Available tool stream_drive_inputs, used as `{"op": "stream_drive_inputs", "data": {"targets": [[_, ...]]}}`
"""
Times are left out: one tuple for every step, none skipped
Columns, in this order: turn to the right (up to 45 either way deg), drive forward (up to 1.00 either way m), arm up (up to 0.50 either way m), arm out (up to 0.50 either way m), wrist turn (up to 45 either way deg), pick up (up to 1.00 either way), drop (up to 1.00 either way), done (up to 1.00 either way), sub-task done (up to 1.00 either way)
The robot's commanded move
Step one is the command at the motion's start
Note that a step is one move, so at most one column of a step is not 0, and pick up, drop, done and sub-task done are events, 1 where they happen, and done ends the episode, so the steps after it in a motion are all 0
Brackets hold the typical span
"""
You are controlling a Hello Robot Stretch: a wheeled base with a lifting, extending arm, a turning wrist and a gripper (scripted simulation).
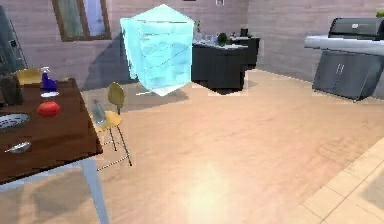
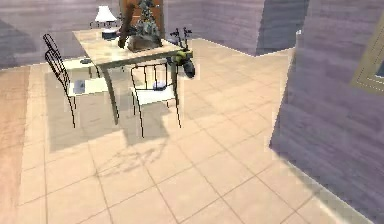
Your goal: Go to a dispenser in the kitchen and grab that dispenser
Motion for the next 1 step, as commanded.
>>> {"op": "stream_drive_inputs", "data": {"targets": [[0.0, 1.00, 0.00, 0.00, 0.0, 0.00, 0.00, 0.00, 0.00]]}}
